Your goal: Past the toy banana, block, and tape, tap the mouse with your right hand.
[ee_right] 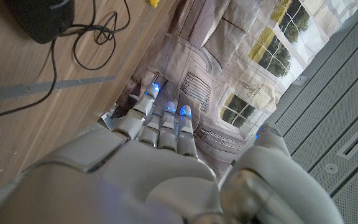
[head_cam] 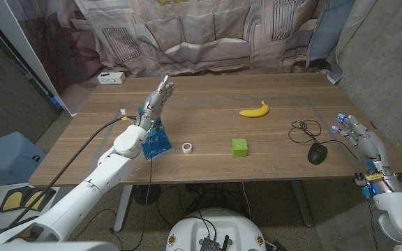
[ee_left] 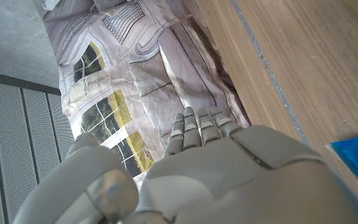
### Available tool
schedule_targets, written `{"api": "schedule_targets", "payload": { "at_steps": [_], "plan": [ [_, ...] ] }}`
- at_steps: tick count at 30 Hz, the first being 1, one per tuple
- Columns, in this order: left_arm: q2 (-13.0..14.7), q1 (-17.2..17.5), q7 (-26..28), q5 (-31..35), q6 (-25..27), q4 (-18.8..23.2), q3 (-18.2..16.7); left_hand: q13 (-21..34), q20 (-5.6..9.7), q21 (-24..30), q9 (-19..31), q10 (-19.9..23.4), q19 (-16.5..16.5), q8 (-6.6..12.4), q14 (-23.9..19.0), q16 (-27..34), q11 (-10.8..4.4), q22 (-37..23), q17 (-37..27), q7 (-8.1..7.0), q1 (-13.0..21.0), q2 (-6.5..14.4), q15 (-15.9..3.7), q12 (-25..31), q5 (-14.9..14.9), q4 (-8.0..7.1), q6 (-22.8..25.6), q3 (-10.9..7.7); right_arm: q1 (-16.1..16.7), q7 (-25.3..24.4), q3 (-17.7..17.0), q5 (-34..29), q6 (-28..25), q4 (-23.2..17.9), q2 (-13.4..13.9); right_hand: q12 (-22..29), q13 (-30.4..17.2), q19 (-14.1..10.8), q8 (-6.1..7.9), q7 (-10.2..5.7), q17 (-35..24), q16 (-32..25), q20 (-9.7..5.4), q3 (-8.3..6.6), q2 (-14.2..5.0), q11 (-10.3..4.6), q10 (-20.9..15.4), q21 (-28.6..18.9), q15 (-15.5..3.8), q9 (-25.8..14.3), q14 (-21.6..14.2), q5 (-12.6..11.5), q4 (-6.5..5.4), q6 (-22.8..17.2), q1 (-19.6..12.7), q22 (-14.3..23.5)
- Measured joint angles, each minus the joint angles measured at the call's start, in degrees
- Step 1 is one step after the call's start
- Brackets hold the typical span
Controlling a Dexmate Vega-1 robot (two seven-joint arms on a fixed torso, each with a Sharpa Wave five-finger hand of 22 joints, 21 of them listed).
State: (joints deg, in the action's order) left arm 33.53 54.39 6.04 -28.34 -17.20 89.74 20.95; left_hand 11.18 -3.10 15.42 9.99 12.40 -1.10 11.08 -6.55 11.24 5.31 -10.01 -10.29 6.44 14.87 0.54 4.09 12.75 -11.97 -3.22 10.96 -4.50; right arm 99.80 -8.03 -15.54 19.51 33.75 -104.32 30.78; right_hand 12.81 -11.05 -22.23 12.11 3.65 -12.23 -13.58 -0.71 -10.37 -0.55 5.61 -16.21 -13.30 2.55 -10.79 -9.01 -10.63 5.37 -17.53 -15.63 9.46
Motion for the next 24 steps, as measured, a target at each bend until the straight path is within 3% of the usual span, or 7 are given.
{"api": "schedule_targets", "payload": {
  "at_steps": [15, 24],
  "plan": [
    [0.4, 0.0, 0.6, 0.9, 0.6, 0.8, 0.4, 0.0, 0.0, -0.4, 0.0, 0.2, 0.0, 0.0, -0.3, 0.0, 0.22, 0.0, 0.0, 0.09, 0.0, 0.0, 0.31, 0.0, 0.0, -0.01, 0.5, -0.01, 0.4, -6.6, -1.6, -13.2, -3.2, -1.7, -2.7, -0.2, 0.0, 0.0, 0.0, -0.6, 0.0, 0.4, 0.0, 0.07, 0.0, -1.02, 0.7, 0.5, -0.83, 0.0, 0.2, 0.0, 0.41, -0.6, 0.0, 0.0],
    [0.2, -0.4, 0.2, 1.1, 0.7, 0.4, 0.6, 0.0, 0.0, -0.6, 0.0, 0.2, 0.0, 0.0, -0.3, 0.0, 0.22, 0.0, 0.0, 0.0, 0.0, 0.0, 0.32, 0.0, 0.0, 0.01, 0.6, 0.01, 0.8, -12.2, -2.3, -24.7, -7.6, -3.8, -3.8, -0.8, 0.0, 0.2, 0.0, -1.01, 0.0, 0.5, -0.22, 0.31, 0.0, -1.84, 1.5, 0.9, -0.65, 0.0, 0.4, 0.0, 0.64, -0.2, 0.0, 0.0]
  ]
}}
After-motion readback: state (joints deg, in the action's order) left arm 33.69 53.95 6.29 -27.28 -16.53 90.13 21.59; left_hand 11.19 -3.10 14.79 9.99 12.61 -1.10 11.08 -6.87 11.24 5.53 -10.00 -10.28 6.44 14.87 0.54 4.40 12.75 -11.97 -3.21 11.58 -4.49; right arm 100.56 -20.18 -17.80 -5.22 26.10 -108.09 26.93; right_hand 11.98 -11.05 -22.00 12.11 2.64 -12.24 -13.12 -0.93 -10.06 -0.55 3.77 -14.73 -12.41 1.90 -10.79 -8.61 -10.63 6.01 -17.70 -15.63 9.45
